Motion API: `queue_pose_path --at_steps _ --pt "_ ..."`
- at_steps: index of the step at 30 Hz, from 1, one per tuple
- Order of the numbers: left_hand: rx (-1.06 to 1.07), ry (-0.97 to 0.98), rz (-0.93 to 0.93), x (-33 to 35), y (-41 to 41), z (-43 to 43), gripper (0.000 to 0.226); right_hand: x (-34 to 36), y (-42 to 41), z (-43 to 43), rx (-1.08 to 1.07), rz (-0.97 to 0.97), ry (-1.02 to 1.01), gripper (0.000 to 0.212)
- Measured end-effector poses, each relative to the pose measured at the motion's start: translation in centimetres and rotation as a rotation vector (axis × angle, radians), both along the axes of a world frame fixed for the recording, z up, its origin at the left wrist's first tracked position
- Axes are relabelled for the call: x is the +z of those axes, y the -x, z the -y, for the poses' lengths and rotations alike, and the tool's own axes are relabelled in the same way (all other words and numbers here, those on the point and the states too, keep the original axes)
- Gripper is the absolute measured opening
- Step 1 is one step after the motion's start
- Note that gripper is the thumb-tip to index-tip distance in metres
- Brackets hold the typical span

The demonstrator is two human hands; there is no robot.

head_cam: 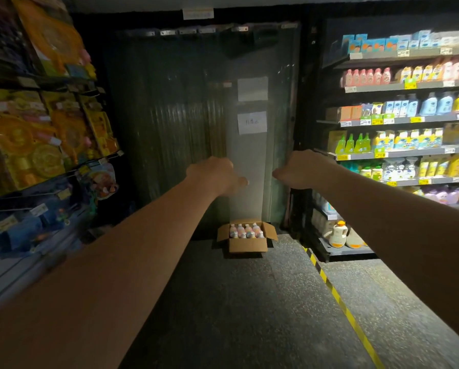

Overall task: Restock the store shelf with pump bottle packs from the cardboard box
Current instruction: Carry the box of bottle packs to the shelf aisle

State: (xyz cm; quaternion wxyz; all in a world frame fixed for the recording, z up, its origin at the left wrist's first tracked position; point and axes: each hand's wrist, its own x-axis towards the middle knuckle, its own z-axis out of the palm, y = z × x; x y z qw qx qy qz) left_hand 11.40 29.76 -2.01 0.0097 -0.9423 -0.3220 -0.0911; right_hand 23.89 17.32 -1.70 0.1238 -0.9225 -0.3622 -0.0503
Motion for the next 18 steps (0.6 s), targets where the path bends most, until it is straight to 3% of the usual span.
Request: queue_pose_path --at_steps 18 --pt "0.049 0.014 -0.006 -1.3 -10.5 -7.4 0.062 -1.7 -11.6 -8.5 0.005 0.022 0.063 0.060"
